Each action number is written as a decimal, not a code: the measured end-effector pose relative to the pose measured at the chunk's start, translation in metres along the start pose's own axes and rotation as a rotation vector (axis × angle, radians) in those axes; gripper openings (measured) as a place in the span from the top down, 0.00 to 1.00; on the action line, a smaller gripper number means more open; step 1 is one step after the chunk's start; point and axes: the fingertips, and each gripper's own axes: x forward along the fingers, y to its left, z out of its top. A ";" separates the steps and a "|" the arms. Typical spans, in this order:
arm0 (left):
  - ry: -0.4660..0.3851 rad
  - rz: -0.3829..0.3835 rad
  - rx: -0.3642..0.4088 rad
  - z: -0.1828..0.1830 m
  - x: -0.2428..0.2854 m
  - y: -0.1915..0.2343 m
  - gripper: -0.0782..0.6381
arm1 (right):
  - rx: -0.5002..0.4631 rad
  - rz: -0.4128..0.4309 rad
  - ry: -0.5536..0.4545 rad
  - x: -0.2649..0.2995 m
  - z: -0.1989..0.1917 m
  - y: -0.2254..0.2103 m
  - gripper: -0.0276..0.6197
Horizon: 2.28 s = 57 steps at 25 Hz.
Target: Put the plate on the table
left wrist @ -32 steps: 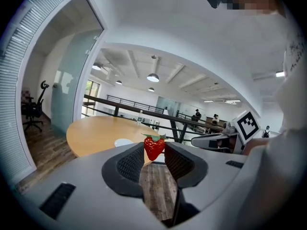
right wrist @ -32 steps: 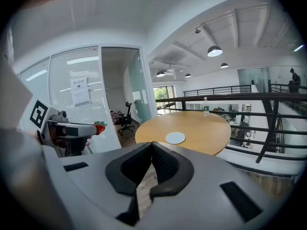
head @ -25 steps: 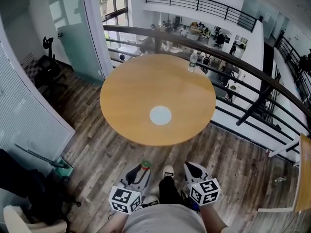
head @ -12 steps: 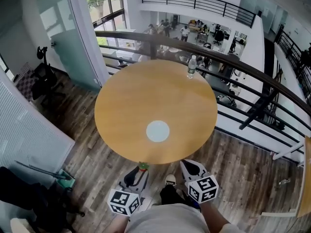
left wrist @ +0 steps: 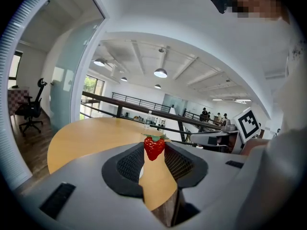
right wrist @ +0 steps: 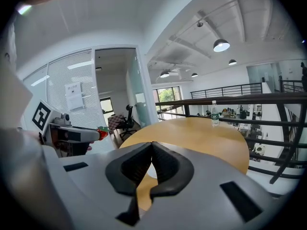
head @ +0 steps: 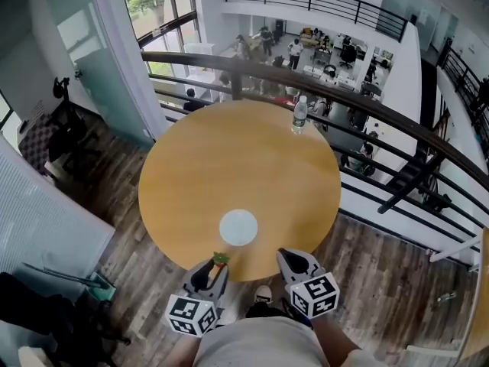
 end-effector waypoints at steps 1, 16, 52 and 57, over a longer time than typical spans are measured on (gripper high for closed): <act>-0.001 0.001 -0.001 0.002 0.009 -0.001 0.69 | 0.000 0.004 0.001 0.003 0.001 -0.006 0.93; 0.010 -0.005 0.014 0.023 0.059 0.008 0.69 | 0.023 0.016 0.013 0.037 0.011 -0.043 0.93; 0.258 -0.101 0.145 -0.044 0.172 0.100 0.69 | 0.091 -0.061 0.126 0.150 -0.040 -0.075 0.93; 0.315 -0.106 0.169 -0.075 0.198 0.100 0.69 | 0.111 -0.057 0.150 0.157 -0.058 -0.086 0.93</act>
